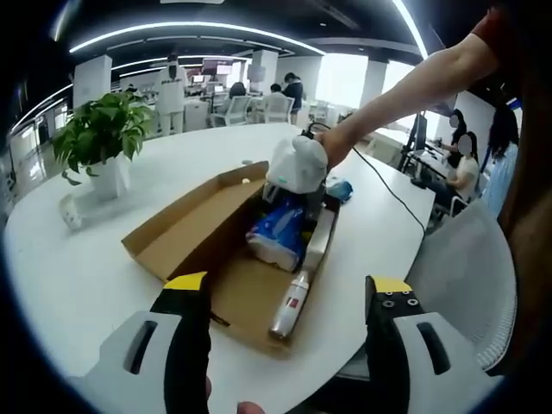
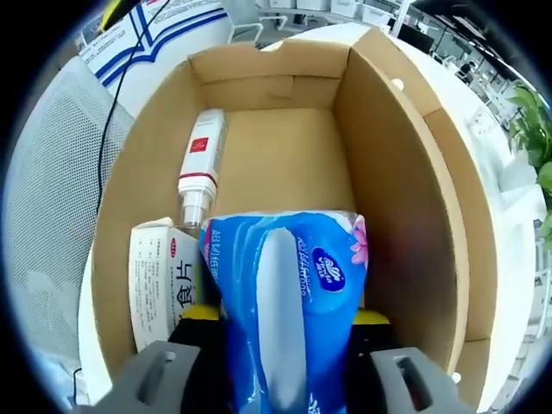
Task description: Operate the shoe box by opening the lid, removing the specified soft item, and placing it in the target area until the item is outside and the box remains undamaged.
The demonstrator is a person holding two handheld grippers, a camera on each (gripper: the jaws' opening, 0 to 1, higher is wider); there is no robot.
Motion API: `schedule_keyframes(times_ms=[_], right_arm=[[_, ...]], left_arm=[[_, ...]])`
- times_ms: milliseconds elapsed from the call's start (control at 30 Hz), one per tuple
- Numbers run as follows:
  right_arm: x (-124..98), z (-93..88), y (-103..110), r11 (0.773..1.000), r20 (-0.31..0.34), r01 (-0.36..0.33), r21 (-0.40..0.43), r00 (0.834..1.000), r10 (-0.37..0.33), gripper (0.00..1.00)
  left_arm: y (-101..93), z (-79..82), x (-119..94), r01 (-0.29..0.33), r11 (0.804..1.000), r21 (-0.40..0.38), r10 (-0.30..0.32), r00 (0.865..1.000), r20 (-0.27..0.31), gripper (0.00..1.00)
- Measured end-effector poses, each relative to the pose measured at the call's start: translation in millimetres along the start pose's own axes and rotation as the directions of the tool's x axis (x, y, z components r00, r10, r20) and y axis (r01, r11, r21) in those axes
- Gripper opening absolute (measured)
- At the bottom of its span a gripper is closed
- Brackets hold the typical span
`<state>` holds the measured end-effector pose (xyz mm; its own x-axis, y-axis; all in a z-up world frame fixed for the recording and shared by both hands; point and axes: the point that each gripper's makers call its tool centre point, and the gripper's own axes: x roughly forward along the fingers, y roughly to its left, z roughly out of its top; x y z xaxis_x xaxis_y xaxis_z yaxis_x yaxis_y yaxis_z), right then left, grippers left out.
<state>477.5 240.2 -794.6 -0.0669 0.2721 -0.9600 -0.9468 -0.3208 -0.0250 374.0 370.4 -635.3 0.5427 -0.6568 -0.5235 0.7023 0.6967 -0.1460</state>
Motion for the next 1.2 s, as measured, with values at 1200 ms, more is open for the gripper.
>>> schedule_keyframes(times_ms=[1200], right_arm=[[-58.0,27.7,-3.7,0.997,0.084,0.073,0.010,0.994,-0.074,0.43]], left_arm=[[-3.1,5.5,0.2,0.019,1.000,0.023,-0.019,1.000,0.001,0.72]])
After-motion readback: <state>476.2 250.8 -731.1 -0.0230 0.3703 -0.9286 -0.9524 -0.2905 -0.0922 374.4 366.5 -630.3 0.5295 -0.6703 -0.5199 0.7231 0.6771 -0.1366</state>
